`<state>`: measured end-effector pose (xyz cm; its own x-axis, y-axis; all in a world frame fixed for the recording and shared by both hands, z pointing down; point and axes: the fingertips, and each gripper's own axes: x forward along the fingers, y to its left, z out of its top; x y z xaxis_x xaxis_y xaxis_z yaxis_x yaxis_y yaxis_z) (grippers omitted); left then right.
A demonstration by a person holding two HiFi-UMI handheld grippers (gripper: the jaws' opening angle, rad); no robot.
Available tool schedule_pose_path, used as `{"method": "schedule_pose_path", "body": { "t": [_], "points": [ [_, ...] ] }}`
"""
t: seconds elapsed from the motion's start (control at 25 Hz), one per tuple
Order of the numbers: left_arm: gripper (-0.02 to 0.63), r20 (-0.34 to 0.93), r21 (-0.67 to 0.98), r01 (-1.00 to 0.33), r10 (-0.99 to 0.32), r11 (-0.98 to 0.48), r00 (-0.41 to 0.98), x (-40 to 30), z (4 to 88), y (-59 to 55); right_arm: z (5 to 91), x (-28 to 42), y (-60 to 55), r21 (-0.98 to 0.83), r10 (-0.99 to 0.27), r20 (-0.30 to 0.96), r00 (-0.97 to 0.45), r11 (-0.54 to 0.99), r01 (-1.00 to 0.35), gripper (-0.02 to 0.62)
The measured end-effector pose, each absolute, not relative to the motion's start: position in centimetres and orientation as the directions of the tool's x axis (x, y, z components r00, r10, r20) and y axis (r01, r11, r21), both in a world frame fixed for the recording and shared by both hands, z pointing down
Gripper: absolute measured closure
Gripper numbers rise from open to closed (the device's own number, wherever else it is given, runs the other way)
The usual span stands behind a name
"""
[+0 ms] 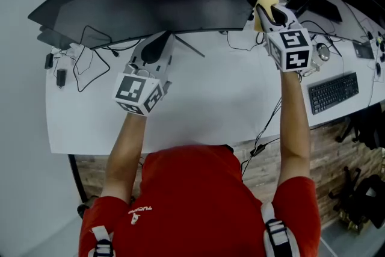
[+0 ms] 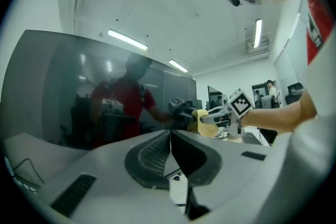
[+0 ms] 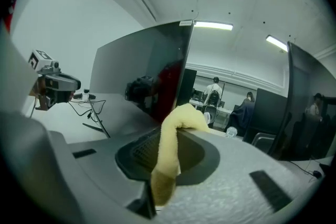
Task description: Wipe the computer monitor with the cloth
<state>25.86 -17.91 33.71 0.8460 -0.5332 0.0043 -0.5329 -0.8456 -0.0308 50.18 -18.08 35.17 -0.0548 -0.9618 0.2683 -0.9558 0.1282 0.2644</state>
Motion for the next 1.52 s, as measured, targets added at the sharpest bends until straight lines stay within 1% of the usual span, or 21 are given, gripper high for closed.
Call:
{"method": "schedule_pose_path", "body": {
  "t": [0.64, 1.52],
  "points": [
    [0.595, 0.034, -0.014, -0.579, -0.579, -0.815, 0.815, 23.4, 36.6, -18.1, 47.0, 50.1, -18.3, 0.174, -0.920, 0.383, -0.087, 0.164, -0.971, 0.535],
    [0.595, 0.071, -0.010, -0.605, -0.604, -0.796, 0.794, 20.1, 38.2, -18.9, 56.6, 48.9, -17.4, 0.060, -0.870, 0.490, -0.057, 0.099, -0.993, 0.535]
  ]
}}
